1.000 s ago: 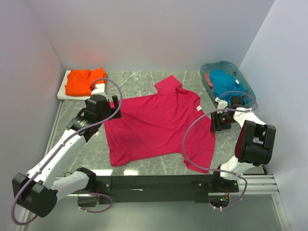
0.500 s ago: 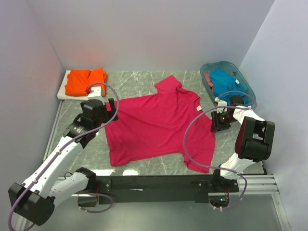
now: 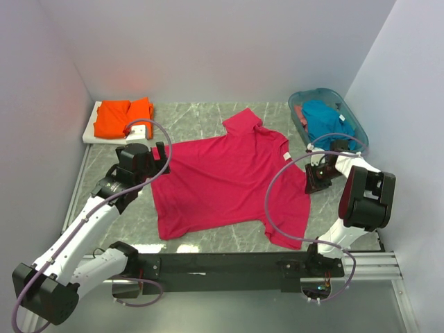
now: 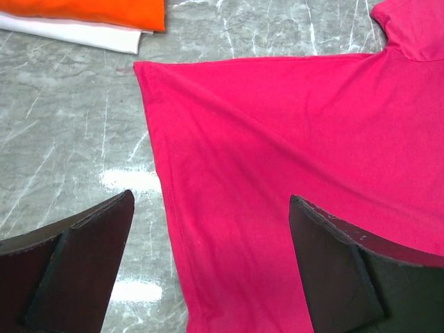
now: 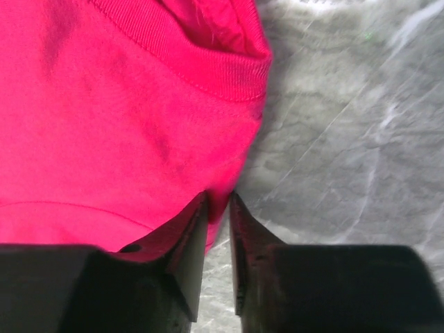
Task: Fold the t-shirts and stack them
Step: Flatten the tshirt out
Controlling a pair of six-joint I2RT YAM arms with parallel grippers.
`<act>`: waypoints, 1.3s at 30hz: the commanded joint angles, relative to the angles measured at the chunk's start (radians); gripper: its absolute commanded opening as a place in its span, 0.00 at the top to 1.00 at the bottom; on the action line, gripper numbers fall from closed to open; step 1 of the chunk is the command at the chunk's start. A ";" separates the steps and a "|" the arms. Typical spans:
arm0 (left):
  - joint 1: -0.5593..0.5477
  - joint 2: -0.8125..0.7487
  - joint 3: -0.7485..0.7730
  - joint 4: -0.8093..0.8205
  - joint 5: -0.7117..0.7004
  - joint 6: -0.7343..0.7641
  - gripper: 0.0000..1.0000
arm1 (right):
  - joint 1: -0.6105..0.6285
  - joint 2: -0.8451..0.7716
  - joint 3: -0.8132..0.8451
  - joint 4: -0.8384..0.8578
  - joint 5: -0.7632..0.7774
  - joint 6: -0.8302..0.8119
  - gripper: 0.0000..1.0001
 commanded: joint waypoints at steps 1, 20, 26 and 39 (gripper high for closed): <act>0.003 -0.009 -0.003 0.027 -0.021 0.012 0.01 | 0.005 -0.004 -0.005 -0.042 0.008 -0.029 0.77; 0.003 -0.008 -0.005 0.028 -0.017 0.015 0.01 | -0.019 -0.269 -0.224 -0.193 0.280 -0.285 1.00; 0.003 -0.002 -0.005 0.028 -0.012 0.015 0.01 | -0.042 -0.361 -0.262 -0.254 0.286 -0.336 1.00; 0.003 0.001 -0.013 0.039 0.012 0.009 0.01 | -0.050 -0.463 0.001 -0.371 0.077 -0.308 0.50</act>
